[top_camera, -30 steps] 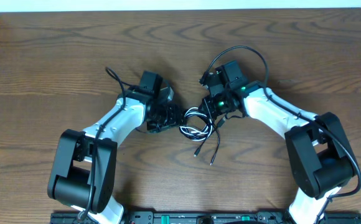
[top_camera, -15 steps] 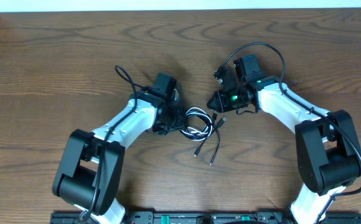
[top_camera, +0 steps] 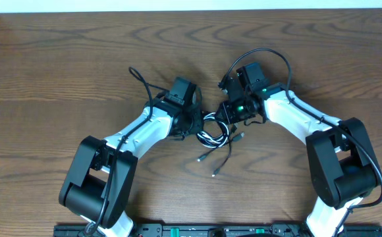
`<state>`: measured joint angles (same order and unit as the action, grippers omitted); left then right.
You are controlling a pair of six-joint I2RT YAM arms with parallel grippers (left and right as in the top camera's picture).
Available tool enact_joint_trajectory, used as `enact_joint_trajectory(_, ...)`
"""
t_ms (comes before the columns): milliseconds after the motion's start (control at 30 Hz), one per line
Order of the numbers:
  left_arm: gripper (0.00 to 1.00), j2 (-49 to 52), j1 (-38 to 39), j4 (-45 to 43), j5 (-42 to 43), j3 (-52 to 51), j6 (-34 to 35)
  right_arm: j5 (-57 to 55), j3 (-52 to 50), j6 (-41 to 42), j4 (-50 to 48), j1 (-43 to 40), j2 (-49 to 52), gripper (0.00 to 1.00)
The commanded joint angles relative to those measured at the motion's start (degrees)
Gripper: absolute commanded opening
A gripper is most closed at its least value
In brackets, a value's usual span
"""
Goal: Untangle cables
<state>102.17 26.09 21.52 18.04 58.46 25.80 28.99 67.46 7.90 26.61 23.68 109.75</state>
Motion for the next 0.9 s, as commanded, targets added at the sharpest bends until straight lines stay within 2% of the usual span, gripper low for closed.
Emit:
enact_joint_trajectory(0, 0.08, 0.83, 0.02, -2.45, -0.74, 0.59, -6.99, -0.37, 1.07, 0.22, 0.98, 0.92, -1.42, 0.17)
enact_joint_trajectory(133, 0.08, 0.83, -1.29, -2.40, -0.26, 0.79, -8.39, -0.33, 1.07, 3.02, 1.95, 1.42, -1.42, 0.17)
enact_joint_trajectory(300, 0.11, 0.83, -3.48, 2.10, 4.96, 0.76, -7.74, 1.53, 1.07, 8.72, 0.37, 1.75, -1.42, 0.18)
enact_joint_trajectory(433, 0.15, 0.83, -3.63, 4.76, 5.55, 0.76, -7.58, 1.22, 1.05, 9.11, -0.13, 2.05, -1.40, 0.20)
enact_joint_trajectory(533, 0.17, 0.83, -3.41, 4.96, 6.36, 0.74, -5.64, -1.03, 1.05, 11.45, -0.24, 2.54, -1.31, 0.21)
enact_joint_trajectory(567, 0.21, 0.83, -3.41, 4.52, 7.21, 0.74, -4.96, -1.95, 1.05, 12.22, -0.24, 2.75, -1.18, 0.22)
enact_joint_trajectory(800, 0.25, 0.83, -3.96, 2.84, 6.34, 0.74, 4.76, -2.32, 1.05, 13.18, -1.62, 4.02, -0.68, 0.25)
enact_joint_trajectory(867, 0.26, 0.92, -3.96, 1.68, 6.36, 0.74, 5.70, -2.34, 1.05, 14.12, -2.27, 4.24, -0.66, 0.25)
